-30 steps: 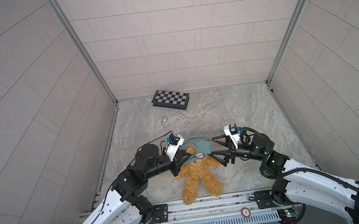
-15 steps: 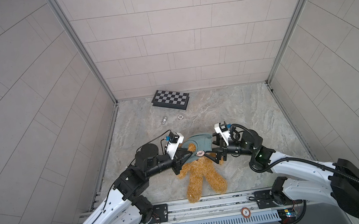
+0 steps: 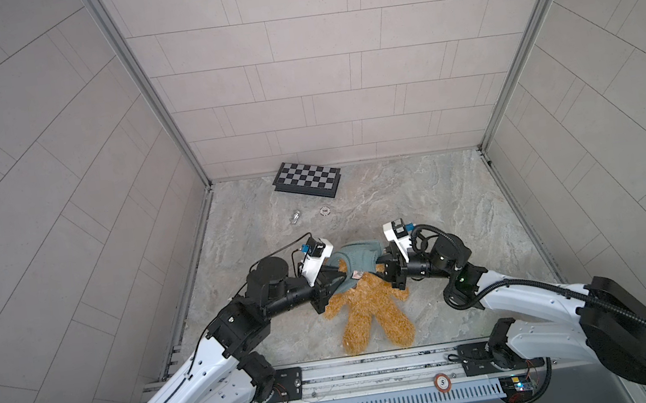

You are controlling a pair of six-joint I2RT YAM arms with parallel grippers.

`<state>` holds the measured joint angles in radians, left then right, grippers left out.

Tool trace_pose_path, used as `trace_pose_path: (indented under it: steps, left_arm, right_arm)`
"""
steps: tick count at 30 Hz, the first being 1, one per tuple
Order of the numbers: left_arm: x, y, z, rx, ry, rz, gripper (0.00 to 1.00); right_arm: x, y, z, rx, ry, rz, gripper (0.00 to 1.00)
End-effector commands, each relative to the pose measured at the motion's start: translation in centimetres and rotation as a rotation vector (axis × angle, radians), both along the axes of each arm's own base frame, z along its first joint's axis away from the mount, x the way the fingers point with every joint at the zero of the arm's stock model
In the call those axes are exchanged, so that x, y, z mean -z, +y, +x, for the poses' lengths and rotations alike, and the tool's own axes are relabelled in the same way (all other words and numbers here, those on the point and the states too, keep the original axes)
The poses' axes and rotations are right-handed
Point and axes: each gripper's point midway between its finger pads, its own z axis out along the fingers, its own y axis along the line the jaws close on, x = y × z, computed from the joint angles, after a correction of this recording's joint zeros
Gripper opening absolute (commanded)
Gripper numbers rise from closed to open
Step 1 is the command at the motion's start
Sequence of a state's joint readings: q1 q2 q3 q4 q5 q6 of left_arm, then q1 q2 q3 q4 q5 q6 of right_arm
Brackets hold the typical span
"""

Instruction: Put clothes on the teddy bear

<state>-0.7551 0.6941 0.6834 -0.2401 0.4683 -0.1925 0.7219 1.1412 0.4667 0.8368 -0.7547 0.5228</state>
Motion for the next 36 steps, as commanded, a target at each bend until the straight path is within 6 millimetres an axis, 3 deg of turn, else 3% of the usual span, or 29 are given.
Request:
trace_pose_path:
  steps: [1,3,10,13,16,20,22,26,36]
  left_arm:
    - [-2.5,0.0,-0.2,0.011,-0.058,-0.012,0.38]
    - [-2.8,0.1,0.0,0.006,-0.062,0.001,0.45]
    - [-3.5,-0.4,0.0,0.036,-0.063,0.02,0.35]
    - [-3.4,-0.6,0.0,0.043,-0.054,0.028,0.36]
    - [-2.9,-0.7,0.0,0.06,-0.041,0.058,0.4]
    - [-1.5,-1.2,-0.8,0.118,0.012,0.09,0.35]
    - [-0.7,-1.1,-0.7,0.112,0.031,0.118,0.38]
    - [-0.8,-1.1,-0.3,0.098,0.024,0.126,0.45]
    - [0.8,-1.9,0.5,0.116,0.066,0.189,0.52]
  right_arm:
    - [-0.7,-0.2,-0.5,0.001,-0.098,-0.068,0.0]
    - [-0.3,-0.4,-0.7,0.0,-0.116,-0.111,0.0]
    - [-0.9,-0.6,-1.6,-0.03,-0.159,-0.094,0.0]
    - [-0.8,-0.6,-1.7,-0.035,-0.162,-0.089,0.0]
    - [-1.0,-0.6,-1.6,-0.028,-0.157,-0.077,0.0]
    - [-1.4,-0.6,-1.5,-0.022,-0.16,-0.071,0.0]
    - [-1.2,-0.3,-1.9,-0.036,-0.171,-0.084,0.0]
    - [-0.3,0.2,-2.3,-0.056,-0.17,-0.116,0.0]
    - [-1.2,0.6,-2.8,-0.066,-0.192,-0.082,0.0]
